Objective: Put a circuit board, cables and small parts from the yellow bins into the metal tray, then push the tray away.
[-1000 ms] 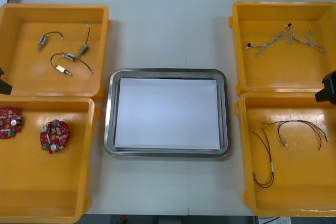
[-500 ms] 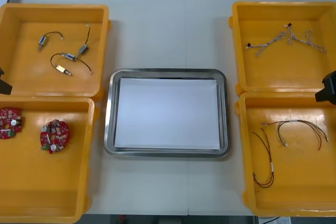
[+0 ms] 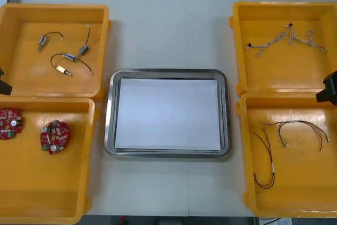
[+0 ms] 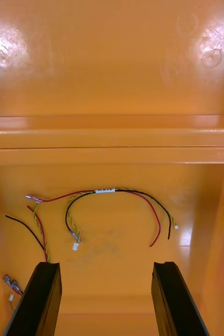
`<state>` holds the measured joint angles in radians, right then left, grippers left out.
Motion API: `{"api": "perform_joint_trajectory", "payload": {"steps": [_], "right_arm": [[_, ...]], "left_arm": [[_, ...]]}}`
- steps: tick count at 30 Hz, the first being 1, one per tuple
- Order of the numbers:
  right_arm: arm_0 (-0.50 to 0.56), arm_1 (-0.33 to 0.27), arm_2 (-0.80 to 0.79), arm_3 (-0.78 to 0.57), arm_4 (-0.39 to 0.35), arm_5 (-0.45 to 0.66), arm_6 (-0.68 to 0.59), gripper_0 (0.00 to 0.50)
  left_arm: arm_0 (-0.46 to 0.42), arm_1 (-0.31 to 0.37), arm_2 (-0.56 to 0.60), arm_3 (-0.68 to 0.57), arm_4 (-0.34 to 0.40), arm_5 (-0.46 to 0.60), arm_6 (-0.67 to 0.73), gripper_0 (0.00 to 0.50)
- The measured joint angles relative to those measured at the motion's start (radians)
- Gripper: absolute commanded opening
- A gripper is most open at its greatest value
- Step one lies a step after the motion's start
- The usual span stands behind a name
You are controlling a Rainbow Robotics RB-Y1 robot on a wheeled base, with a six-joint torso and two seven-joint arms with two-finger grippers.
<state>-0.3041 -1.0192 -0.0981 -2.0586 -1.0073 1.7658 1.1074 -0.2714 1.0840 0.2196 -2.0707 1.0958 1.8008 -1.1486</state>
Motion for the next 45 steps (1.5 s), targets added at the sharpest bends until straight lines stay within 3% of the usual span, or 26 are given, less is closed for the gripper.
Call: {"api": "perform_joint_trajectory", "payload": {"steps": [45], "right_arm": [[0.0,0.0,0.0,0.0,0.0,0.0,0.0,0.5]], "left_arm": [[0.0,0.0,0.0,0.0,0.0,0.0,0.0,0.5]]}}
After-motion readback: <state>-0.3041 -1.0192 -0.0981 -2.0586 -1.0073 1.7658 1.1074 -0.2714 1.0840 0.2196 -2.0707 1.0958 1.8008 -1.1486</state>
